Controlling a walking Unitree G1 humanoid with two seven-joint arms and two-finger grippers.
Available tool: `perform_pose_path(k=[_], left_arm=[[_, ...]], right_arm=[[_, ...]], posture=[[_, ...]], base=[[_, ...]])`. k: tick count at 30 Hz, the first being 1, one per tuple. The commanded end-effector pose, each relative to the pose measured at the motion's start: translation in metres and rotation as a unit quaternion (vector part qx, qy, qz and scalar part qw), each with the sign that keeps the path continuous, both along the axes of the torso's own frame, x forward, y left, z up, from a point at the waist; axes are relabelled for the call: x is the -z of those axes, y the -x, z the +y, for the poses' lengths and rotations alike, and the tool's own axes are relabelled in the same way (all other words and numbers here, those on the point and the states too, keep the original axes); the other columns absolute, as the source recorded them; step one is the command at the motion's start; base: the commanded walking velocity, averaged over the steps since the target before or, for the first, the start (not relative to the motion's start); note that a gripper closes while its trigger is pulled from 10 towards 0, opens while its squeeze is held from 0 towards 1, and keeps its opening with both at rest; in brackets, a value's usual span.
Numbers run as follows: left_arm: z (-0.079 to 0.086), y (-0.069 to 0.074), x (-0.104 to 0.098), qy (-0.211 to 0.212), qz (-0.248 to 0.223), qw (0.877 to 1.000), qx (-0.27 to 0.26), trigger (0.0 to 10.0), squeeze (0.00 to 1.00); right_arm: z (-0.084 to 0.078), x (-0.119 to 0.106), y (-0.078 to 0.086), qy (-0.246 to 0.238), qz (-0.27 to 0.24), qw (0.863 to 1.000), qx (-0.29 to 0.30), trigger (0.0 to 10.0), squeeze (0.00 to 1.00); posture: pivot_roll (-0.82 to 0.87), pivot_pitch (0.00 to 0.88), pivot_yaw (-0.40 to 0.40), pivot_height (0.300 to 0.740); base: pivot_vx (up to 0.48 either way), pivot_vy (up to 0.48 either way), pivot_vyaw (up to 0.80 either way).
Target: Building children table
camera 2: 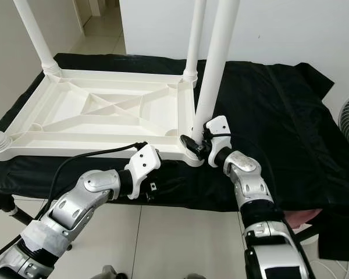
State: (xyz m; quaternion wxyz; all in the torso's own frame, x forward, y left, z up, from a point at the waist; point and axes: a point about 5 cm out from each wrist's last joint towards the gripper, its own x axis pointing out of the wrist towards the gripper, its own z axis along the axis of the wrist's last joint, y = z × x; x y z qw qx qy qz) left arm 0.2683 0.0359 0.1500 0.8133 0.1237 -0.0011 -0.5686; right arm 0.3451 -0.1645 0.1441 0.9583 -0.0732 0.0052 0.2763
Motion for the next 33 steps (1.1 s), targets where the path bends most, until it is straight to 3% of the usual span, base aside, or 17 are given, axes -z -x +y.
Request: perform_pose_path(k=[1, 6, 7, 8, 11, 13, 14, 15, 16, 20, 26, 27, 33], left_arm=[[0.002, 0.002, 0.004, -0.01, 0.008, 1.0, 0.007, 10.0, 0.0], [0.001, 0.003, 0.005, -0.011, 0.009, 1.0, 0.011, 10.0, 0.0], [0.001, 0.003, 0.005, -0.012, 0.009, 1.0, 0.013, 10.0, 0.0], [0.001, 0.003, 0.005, -0.012, 0.009, 1.0, 0.013, 10.0, 0.0], [0.0, 0.003, 0.004, -0.013, 0.008, 1.0, 0.016, 10.0, 0.0], [0.0, 0.003, 0.004, -0.013, 0.008, 1.0, 0.016, 10.0, 0.0], [0.0, 0.002, 0.004, -0.013, 0.008, 1.0, 0.015, 10.0, 0.0], [0.0, 0.002, 0.004, -0.013, 0.008, 1.0, 0.015, 10.0, 0.0], [-0.001, 0.003, 0.004, -0.013, 0.007, 1.0, 0.015, 10.0, 0.0], [-0.001, 0.004, 0.005, -0.011, 0.008, 1.0, 0.014, 10.0, 0.0], [-0.002, 0.005, 0.006, -0.014, 0.007, 1.0, 0.016, 10.0, 0.0], [-0.001, 0.004, 0.005, -0.013, 0.007, 1.0, 0.015, 10.0, 0.0], [-0.002, 0.004, 0.005, -0.011, 0.006, 1.0, 0.014, 10.0, 0.0]], right_arm=[[-0.006, 0.006, 0.001, -0.003, 0.017, 0.999, 0.048, 10.0, 0.0], [-0.004, 0.004, 0.003, -0.019, 0.012, 0.994, 0.107, 10.0, 0.0], [-0.004, 0.002, 0.004, -0.024, 0.003, 0.988, 0.15, 10.0, 0.0], [-0.004, 0.002, 0.004, -0.024, 0.003, 0.988, 0.15, 10.0, 0.0], [-0.002, 0.0, 0.006, -0.037, -0.01, 0.973, 0.229, 10.0, 0.0], [-0.002, 0.0, 0.006, -0.037, -0.01, 0.973, 0.229, 10.0, 0.0], [0.001, 0.0, 0.01, -0.037, -0.018, 0.958, 0.285, 10.0, 0.0], [0.001, 0.0, 0.01, -0.037, -0.018, 0.958, 0.285, 10.0, 0.0], [0.009, 0.003, 0.016, -0.047, -0.02, 0.943, 0.33, 10.0, 0.0], [0.021, 0.004, 0.024, -0.054, -0.018, 0.933, 0.355, 10.0, 0.0], [0.019, 0.002, 0.025, -0.049, -0.02, 0.933, 0.356, 10.0, 0.0], [0.016, 0.0, 0.024, -0.052, -0.023, 0.933, 0.354, 10.0, 1.0], [0.018, -0.004, 0.023, -0.067, -0.022, 0.94, 0.334, 10.0, 1.0]], posture=[[-0.11, 0.046, 0.012, 0.74], [-0.11, 0.046, 0.015, 0.74], [-0.11, 0.043, 0.016, 0.74], [-0.11, 0.043, 0.016, 0.74], [-0.11, 0.043, 0.016, 0.74], [-0.11, 0.043, 0.016, 0.74], [-0.11, 0.038, 0.009, 0.74], [-0.11, 0.038, 0.009, 0.74], [-0.1, 0.032, 0.005, 0.74], [-0.1, 0.027, 0.002, 0.74], [-0.1, 0.024, 0.002, 0.74], [-0.1, 0.02, -0.002, 0.74], [-0.1, 0.02, -0.002, 0.74]], base=[[0.0, 0.0, 0.0], [0.0, 0.0, 0.0], [0.0, 0.0, 0.0], [0.0, 0.0, 0.0], [0.0, 0.0, 0.0], [0.0, 0.0, 0.0], [0.0, 0.0, 0.0], [0.0, 0.0, 0.0], [0.0, 0.0, 0.0], [0.0, 0.0, 0.0], [0.0, 0.0, 0.0], [0.0, 0.0, 0.0], [0.0, 0.0, 0.0]])
